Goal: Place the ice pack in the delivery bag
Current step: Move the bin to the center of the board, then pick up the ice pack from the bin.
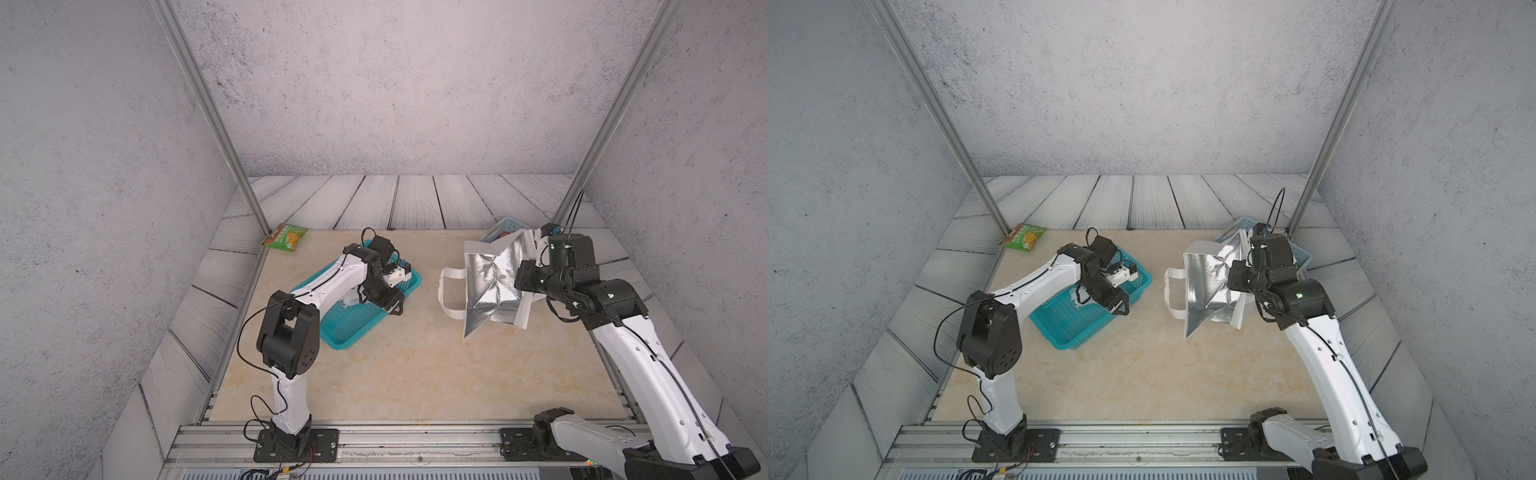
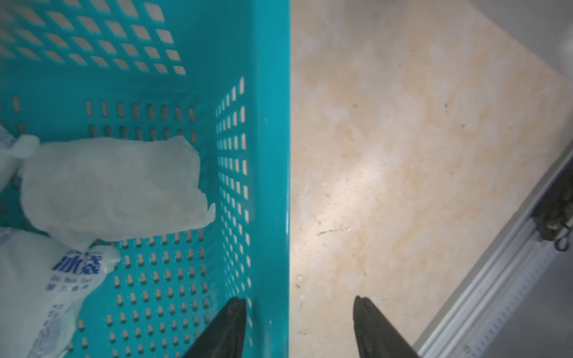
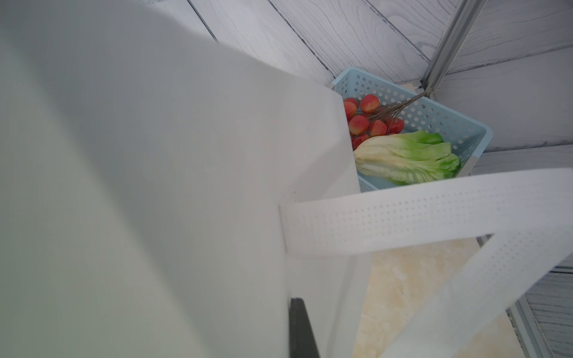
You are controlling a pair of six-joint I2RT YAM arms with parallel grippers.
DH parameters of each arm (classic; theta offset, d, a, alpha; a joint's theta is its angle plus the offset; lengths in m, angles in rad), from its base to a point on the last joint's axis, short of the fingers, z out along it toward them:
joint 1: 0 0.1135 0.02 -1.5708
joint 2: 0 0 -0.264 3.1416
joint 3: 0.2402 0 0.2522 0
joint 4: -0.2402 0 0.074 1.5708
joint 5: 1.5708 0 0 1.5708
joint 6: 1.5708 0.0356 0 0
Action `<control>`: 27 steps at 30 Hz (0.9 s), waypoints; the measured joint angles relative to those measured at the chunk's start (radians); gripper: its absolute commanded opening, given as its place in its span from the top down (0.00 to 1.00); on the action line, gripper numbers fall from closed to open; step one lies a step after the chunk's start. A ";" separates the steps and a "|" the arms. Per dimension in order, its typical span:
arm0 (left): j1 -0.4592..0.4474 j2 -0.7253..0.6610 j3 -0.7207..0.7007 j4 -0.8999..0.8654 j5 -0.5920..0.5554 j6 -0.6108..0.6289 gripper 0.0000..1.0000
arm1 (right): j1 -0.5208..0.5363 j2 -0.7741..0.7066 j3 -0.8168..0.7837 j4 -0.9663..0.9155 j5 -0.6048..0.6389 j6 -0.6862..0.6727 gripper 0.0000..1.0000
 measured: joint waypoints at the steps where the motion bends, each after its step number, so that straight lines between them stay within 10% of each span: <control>1: 0.002 -0.033 -0.008 0.004 0.001 -0.038 0.20 | -0.001 0.000 -0.009 0.005 -0.015 -0.001 1.00; 4: 0.061 -0.182 -0.059 0.077 -0.022 -0.165 0.07 | -0.001 0.000 -0.037 0.026 -0.063 -0.004 1.00; 9: 0.190 -0.332 -0.095 0.173 -0.114 -0.377 0.16 | -0.001 0.016 -0.053 0.055 -0.141 -0.006 1.00; 18: 0.052 -0.078 -0.042 0.059 -0.264 -0.418 0.19 | -0.001 0.037 -0.071 0.085 -0.211 -0.005 1.00; 27: 0.047 0.100 -0.006 0.105 -0.212 -0.725 0.25 | -0.001 0.037 -0.073 0.092 -0.223 -0.005 1.00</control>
